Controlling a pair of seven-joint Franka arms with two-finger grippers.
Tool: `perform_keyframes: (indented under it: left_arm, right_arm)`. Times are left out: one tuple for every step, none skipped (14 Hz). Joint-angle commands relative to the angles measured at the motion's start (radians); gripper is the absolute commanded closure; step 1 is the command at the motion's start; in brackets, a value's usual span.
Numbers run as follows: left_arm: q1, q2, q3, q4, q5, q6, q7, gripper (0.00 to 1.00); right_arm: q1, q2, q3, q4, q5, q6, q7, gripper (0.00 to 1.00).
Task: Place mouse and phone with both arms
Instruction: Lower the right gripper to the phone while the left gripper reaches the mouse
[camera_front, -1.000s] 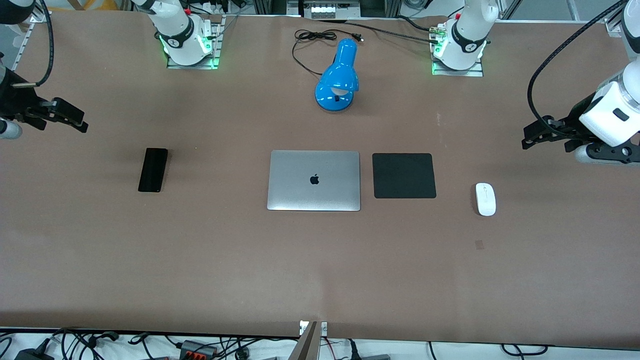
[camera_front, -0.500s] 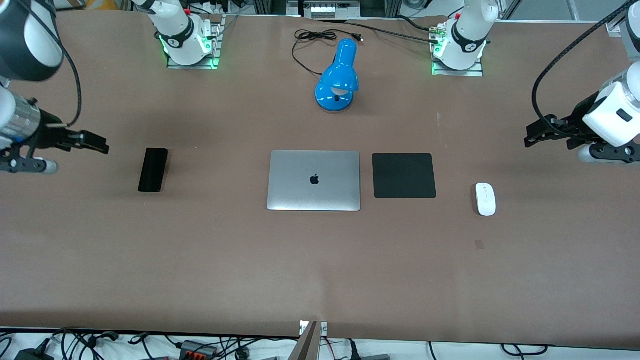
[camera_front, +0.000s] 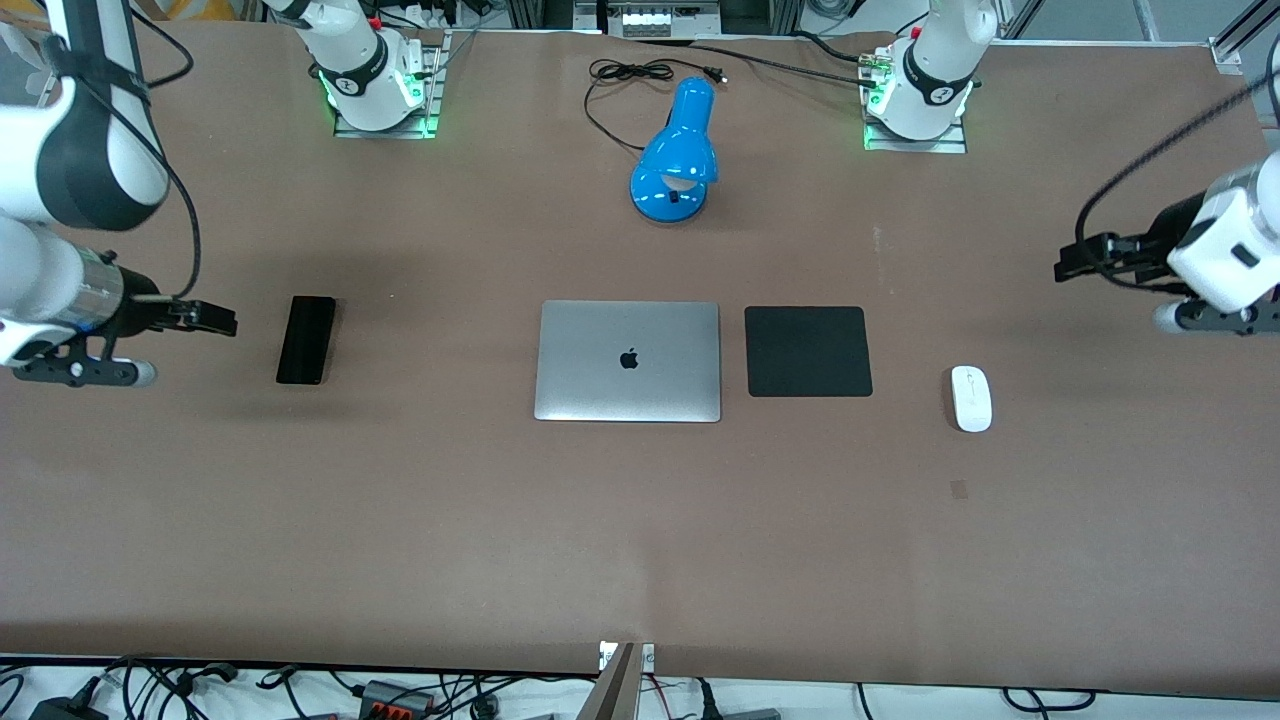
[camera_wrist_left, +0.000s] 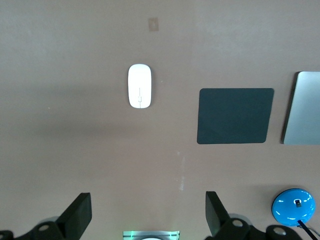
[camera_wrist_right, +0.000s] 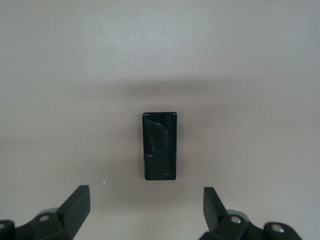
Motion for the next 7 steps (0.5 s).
perform_keyframes:
  left_arm:
    - [0.002, 0.069, 0.003, 0.026, -0.001, -0.018, 0.011, 0.0]
    - [0.003, 0.093, 0.003, 0.023, -0.001, -0.013, 0.012, 0.0]
    - [0.005, 0.12, 0.003, 0.017, 0.011, -0.001, 0.012, 0.0]
    - [0.006, 0.155, 0.003, 0.006, 0.05, 0.034, 0.012, 0.0]
    - [0.006, 0.177, 0.003, -0.035, 0.1, 0.095, 0.012, 0.0]
    - [0.006, 0.179, 0.001, -0.081, 0.117, 0.171, 0.012, 0.0]
    - [0.006, 0.177, 0.001, -0.145, 0.116, 0.263, 0.014, 0.0]
  right_arm:
    - [-0.001, 0.039, -0.002, -0.015, -0.016, 0.053, 0.002, 0.0]
    - [-0.001, 0.049, -0.002, -0.035, -0.016, 0.065, 0.003, 0.0]
    - [-0.001, 0.063, -0.002, -0.055, -0.016, 0.094, 0.003, 0.0]
    - [-0.003, 0.077, -0.002, -0.081, -0.016, 0.129, 0.003, 0.0]
    - [-0.006, 0.085, -0.002, -0.11, -0.016, 0.171, 0.006, 0.0]
    - [-0.009, 0.088, -0.002, -0.145, -0.016, 0.214, 0.009, 0.0]
    - [-0.012, 0.094, -0.002, -0.179, -0.016, 0.264, 0.009, 0.0]
